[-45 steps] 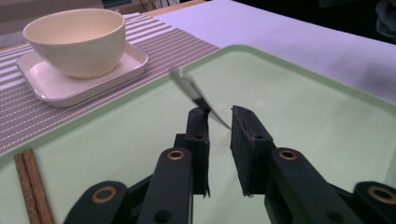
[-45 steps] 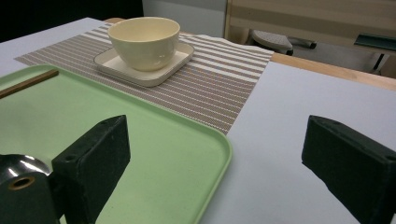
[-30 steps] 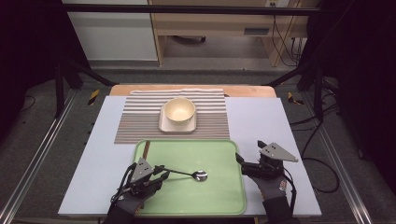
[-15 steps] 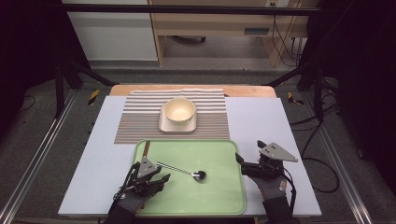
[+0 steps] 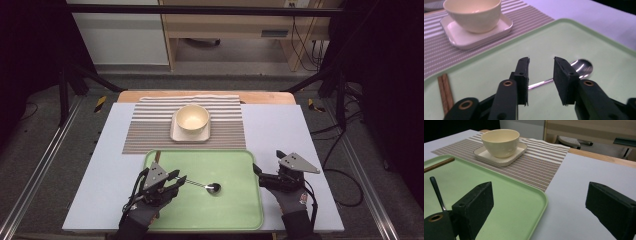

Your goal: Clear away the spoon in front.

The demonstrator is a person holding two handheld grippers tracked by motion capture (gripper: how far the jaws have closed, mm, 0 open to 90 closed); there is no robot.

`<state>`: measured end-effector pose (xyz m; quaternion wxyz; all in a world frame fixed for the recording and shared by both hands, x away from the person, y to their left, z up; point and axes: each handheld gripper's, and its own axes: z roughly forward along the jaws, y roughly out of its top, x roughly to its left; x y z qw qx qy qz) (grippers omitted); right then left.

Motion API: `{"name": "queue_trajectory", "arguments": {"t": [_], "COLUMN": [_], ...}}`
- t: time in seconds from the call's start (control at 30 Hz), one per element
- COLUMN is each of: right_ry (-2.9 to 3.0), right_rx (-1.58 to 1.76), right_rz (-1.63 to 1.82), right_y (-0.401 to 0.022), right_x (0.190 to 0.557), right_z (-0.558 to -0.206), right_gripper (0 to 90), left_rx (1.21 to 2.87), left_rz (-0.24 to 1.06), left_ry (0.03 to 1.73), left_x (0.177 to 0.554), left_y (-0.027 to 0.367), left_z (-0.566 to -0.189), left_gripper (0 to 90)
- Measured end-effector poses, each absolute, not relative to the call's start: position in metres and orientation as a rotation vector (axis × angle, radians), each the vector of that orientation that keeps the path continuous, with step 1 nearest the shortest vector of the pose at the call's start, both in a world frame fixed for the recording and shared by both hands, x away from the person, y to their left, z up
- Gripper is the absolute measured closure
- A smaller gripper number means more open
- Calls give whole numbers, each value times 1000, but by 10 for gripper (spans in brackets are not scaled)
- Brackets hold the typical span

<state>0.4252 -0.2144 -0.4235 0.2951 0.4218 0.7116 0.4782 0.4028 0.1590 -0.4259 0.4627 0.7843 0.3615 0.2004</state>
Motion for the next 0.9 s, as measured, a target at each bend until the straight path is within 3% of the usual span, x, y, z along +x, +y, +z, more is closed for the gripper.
{"name": "queue_trajectory", "arguments": {"t": [0.33, 0.9], "right_ry": [1893, 1899], "right_rx": [1125, 1122], "right_rz": [1271, 1268], "right_y": [-215, -214], "right_x": [426, 426], "right_z": [-423, -424], "right_gripper": [81, 82], "left_rx": [1980, 2156], "left_rz": [489, 424], "left_ry": [847, 879], "left_x": [410, 433], "left_y": [127, 87], "left_z": [-429, -464], "left_gripper": [884, 894]}}
